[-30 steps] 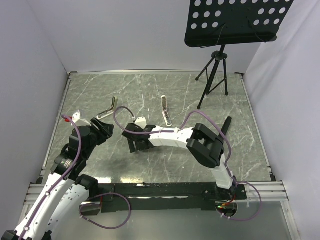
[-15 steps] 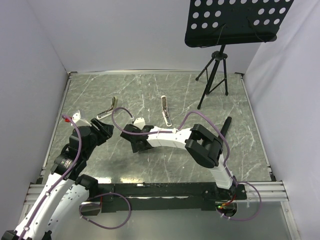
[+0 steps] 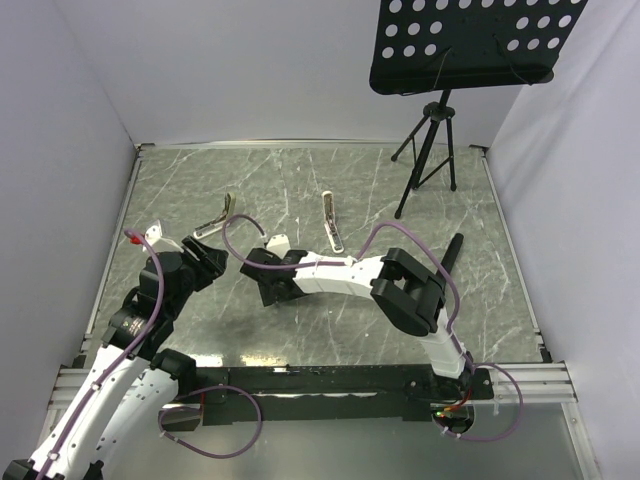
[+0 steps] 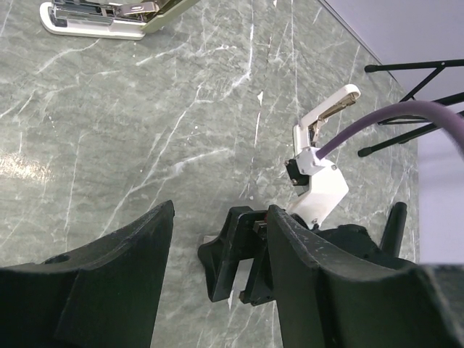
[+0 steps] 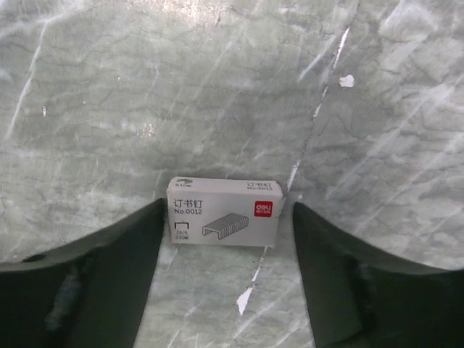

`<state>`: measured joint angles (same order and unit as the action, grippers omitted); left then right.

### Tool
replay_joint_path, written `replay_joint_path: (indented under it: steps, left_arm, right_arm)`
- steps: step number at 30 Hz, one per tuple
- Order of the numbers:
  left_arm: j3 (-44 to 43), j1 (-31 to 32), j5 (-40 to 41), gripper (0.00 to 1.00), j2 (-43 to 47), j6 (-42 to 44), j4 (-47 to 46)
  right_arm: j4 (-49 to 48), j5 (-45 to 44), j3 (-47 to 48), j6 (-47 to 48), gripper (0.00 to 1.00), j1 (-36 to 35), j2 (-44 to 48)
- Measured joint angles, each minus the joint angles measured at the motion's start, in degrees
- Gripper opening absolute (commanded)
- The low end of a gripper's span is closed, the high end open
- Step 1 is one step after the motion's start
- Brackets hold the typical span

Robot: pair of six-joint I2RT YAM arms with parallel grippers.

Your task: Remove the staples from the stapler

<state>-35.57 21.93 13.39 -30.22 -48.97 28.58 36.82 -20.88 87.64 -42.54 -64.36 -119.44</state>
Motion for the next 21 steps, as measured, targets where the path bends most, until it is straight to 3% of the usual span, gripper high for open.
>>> replay_joint_path:
  steps: [3, 6, 10, 16, 21]
  left_arm:
    - [-0.04, 0.00, -0.09, 0.61, -0.04, 0.26, 0.09]
    - [-0.87, 0.00, -1.33, 0.64, -0.42, 1.64, 0.26]
    - [-4.57, 0.00, -4.28, 0.99, -1.68, 4.42, 0.48]
    - [-11.76, 0.00, -8.68, 0.99, -5.20, 6.47, -0.11]
    - [-9.90, 0.00, -15.08, 0.97, -3.21, 9.84, -4.63]
  right_arm:
    - [0.79, -0.44, 0.13, 0.96, 1.00, 0.00, 1.33]
    - [1.44, -1.03, -0.63, 2.60, 1.00, 0.00, 6.23]
    - [1.42, -2.27, -4.96, 4.28, 1.00, 0.35, 19.50]
    - [-1.42, -2.97, -13.73, 8.55, 1.00, 0.50, 42.25]
    - [-3.10, -0.90, -21.38, 10.34, 1.00, 0.63, 54.86]
